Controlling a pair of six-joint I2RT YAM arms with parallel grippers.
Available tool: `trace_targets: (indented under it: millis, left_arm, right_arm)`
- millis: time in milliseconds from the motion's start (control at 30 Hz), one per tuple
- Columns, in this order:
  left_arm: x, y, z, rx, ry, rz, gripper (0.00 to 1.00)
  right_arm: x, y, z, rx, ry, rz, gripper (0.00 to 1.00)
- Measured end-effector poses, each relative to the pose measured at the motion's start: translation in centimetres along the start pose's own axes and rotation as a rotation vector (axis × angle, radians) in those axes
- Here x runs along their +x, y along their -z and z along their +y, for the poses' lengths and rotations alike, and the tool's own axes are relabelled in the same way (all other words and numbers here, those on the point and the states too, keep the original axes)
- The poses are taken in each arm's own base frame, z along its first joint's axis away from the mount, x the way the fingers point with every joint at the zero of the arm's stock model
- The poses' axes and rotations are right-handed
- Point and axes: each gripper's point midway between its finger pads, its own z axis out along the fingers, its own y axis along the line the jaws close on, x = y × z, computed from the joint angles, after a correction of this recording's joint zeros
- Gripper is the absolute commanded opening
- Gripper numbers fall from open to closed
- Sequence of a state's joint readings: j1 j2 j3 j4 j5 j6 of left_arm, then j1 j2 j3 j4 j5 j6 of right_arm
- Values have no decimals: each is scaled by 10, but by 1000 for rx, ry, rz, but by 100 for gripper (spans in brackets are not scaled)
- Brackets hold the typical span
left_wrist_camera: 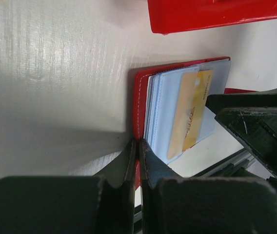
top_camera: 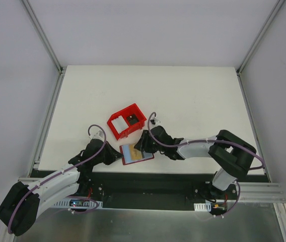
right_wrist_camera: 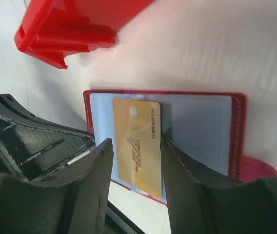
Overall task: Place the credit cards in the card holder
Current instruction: Insert the credit card into the card holder.
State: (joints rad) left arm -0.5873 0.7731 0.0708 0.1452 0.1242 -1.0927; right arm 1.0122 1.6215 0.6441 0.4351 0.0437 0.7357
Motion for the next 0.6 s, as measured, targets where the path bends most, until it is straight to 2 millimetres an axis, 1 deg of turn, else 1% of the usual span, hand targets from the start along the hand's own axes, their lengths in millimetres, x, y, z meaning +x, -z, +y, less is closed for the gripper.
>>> trace_targets:
  millis: [133, 233, 333, 433, 533, 600]
  left_arm:
    - [0, 0, 0, 1, 0, 2, 0]
    - [0, 0, 0, 1, 0, 2, 0]
    - [0, 0, 0, 1, 0, 2, 0]
    - [0, 0, 0, 1, 0, 2, 0]
    - [0, 0, 0, 1, 0, 2, 0]
    - [0, 0, 0, 1, 0, 2, 0]
  right_arm:
    - [4, -11, 11, -11, 27, 44, 47]
    - [12, -18, 17, -16, 56, 88, 45]
    - [13, -19, 20, -13, 78, 100, 44]
    - [16, -18, 23, -13, 90, 114, 38]
    - [22, -17, 25, -15, 102, 130, 27]
    - [25, -16, 23, -4, 108, 143, 27]
